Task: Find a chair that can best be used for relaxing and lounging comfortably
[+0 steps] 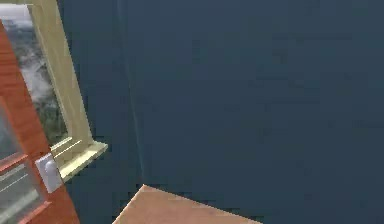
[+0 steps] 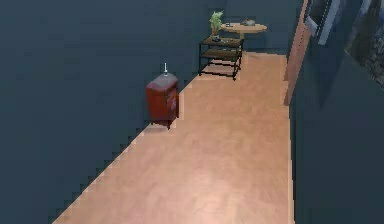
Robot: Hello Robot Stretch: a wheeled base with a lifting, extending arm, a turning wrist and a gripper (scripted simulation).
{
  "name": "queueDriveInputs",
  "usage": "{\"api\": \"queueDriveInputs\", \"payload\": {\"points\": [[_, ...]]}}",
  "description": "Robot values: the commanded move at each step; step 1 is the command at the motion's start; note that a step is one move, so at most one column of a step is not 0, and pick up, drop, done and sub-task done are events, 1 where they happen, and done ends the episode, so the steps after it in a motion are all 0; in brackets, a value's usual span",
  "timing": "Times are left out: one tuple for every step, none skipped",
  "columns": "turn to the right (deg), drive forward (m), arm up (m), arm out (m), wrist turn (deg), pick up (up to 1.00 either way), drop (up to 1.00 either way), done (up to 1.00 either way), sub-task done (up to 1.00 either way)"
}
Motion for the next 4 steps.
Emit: {"api": "queueDriveInputs", "payload": {"points": [[21.0,0.0,0.0,0.0,0.0,0.0,0.0,0.0,0.0],[0.0,0.15,0.0,0.0,0.0,0.0,0.0,0.0,0.0],[-45.0,0.0,0.0,0.0,0.0,0.0,0.0,0.0,0.0],[-45.0,0.0,0.0,0.0,0.0,0.0,0.0,0.0,0.0]]}}
